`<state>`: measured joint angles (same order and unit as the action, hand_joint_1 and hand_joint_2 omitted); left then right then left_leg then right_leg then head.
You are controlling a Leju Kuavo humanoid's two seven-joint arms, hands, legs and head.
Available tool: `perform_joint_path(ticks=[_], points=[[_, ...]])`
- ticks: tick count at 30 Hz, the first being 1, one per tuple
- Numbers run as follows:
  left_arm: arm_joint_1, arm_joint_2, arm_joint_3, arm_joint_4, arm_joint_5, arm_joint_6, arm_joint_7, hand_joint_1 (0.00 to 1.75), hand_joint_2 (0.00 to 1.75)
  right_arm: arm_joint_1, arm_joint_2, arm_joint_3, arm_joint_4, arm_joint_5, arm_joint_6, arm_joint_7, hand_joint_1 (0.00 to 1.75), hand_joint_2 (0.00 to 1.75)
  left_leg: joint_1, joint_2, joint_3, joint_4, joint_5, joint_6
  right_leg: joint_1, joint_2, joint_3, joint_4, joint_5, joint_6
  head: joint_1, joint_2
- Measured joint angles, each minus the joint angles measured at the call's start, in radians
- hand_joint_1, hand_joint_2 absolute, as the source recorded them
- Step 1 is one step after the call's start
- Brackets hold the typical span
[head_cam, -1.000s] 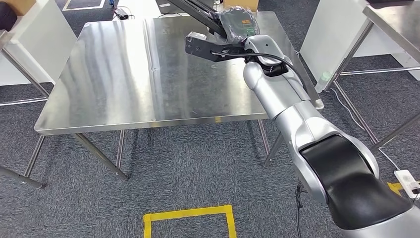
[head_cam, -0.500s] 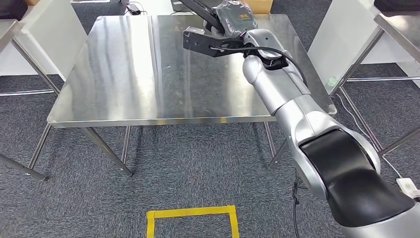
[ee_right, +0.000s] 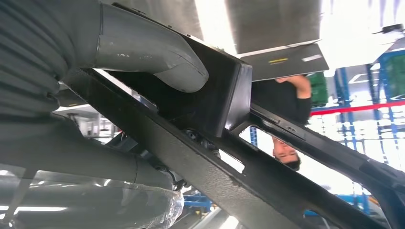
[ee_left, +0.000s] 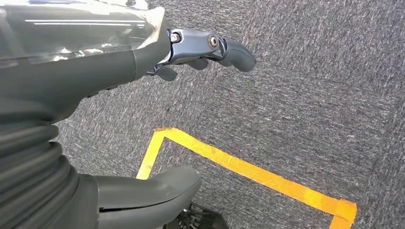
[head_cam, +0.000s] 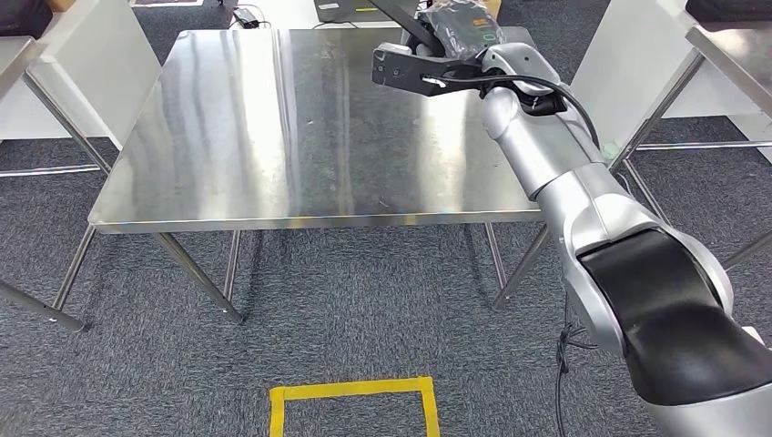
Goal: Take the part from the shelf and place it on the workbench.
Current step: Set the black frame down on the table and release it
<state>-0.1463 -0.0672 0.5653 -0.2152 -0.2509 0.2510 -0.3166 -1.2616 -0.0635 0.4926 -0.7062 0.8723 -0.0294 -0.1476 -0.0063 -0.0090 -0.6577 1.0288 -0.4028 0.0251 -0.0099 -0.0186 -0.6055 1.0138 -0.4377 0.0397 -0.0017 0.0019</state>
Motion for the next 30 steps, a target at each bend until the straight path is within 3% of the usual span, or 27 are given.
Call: perform_joint_path(ticks=[9,12,14,16,18,19,20,21,23,24,26,28,30], points=[[0.005,0.003,0.002,0.000,-0.011,-0.001,0.021,0.00,1.75,0.002,-0.051,0.009,-0.033,-0.046,0.029,0.003,1.75,1.75,0.000,0.000,-0.001,0.001,-0.001,0.001,-0.001,-0.001,0.000,-0.001,0.000,0.001,0.000,0.000],[0.006,0.007,0.002,0.000,-0.012,-0.004,0.024,0.00,1.75,0.009,-0.069,0.013,-0.048,-0.057,0.033,0.004,1.75,1.75,-0.002,-0.001,-0.003,0.003,-0.005,0.015,-0.013,-0.002,0.003,-0.007,0.003,0.008,0.000,0.000],[0.006,0.008,0.002,0.000,-0.013,-0.005,0.026,0.00,1.75,0.015,-0.081,0.015,-0.058,-0.063,0.033,0.004,1.75,1.75,0.005,0.000,0.010,-0.015,0.001,0.026,-0.013,0.000,-0.001,0.000,-0.003,0.013,0.000,0.000],[0.006,0.008,0.002,0.000,-0.014,-0.005,0.028,0.00,1.75,0.018,-0.093,0.016,-0.065,-0.067,0.033,0.005,1.75,1.75,0.012,0.002,0.024,-0.033,0.009,0.034,-0.011,0.006,-0.034,0.070,-0.037,0.006,0.001,0.000],[0.006,0.007,0.002,0.000,-0.015,-0.005,0.029,0.00,1.75,0.025,-0.104,0.017,-0.067,-0.069,0.033,0.005,1.75,1.75,0.012,0.000,0.026,-0.035,0.010,0.037,-0.012,0.012,-0.098,0.201,-0.090,-0.002,0.001,0.000],[0.006,0.007,0.002,0.000,-0.016,-0.005,0.030,0.00,1.75,0.031,-0.110,0.017,-0.068,-0.070,0.033,0.005,1.75,1.75,0.013,-0.002,0.026,-0.034,0.010,0.036,-0.014,0.013,-0.125,0.252,-0.105,-0.001,0.001,0.000],[0.007,0.006,0.002,0.001,-0.017,-0.005,0.031,0.00,1.75,0.038,-0.115,0.018,-0.068,-0.070,0.034,0.005,1.75,1.75,0.014,-0.006,0.026,-0.034,0.009,0.034,-0.016,0.014,-0.135,0.269,-0.106,0.005,0.001,0.000],[0.007,0.006,0.002,0.001,-0.018,-0.005,0.031,0.00,1.75,0.045,-0.118,0.018,-0.069,-0.070,0.034,0.006,1.75,1.75,0.017,-0.009,0.026,-0.032,0.008,0.031,-0.020,0.014,-0.126,0.246,-0.091,0.015,0.001,0.000],[0.008,0.005,0.002,0.001,-0.020,-0.004,0.032,0.00,1.75,0.052,-0.123,0.019,-0.072,-0.070,0.034,0.007,1.75,1.75,0.023,-0.013,0.024,-0.020,0.000,0.015,-0.030,0.014,-0.065,0.120,-0.040,0.038,0.001,0.000],[0.007,0.006,0.002,0.001,-0.021,-0.004,0.032,0.00,1.75,0.054,-0.124,0.020,-0.074,-0.070,0.034,0.007,1.75,1.75,0.024,-0.015,0.021,-0.011,-0.006,0.006,-0.032,0.016,-0.035,0.064,-0.020,0.043,0.001,0.000],[0.008,0.009,0.002,0.001,-0.022,-0.002,0.032,0.00,1.75,0.057,-0.126,0.022,-0.078,-0.070,0.035,0.007,1.75,1.75,0.022,-0.017,0.016,0.000,-0.013,-0.009,-0.030,0.019,-0.012,0.023,-0.009,0.034,-0.001,0.000],[0.009,0.009,0.002,0.002,-0.022,-0.001,0.033,0.00,1.75,0.061,-0.128,0.025,-0.081,-0.070,0.035,0.008,1.75,1.75,0.024,-0.018,0.015,0.001,-0.013,-0.017,-0.028,0.020,-0.012,0.026,-0.007,0.016,-0.003,0.000],[0.009,0.009,0.002,0.002,-0.022,-0.001,0.033,0.00,1.75,0.062,-0.129,0.026,-0.084,-0.070,0.035,0.010,1.75,1.75,0.028,-0.009,0.002,0.029,-0.033,-0.023,-0.029,0.020,-0.012,0.026,-0.006,0.006,-0.003,0.000]])
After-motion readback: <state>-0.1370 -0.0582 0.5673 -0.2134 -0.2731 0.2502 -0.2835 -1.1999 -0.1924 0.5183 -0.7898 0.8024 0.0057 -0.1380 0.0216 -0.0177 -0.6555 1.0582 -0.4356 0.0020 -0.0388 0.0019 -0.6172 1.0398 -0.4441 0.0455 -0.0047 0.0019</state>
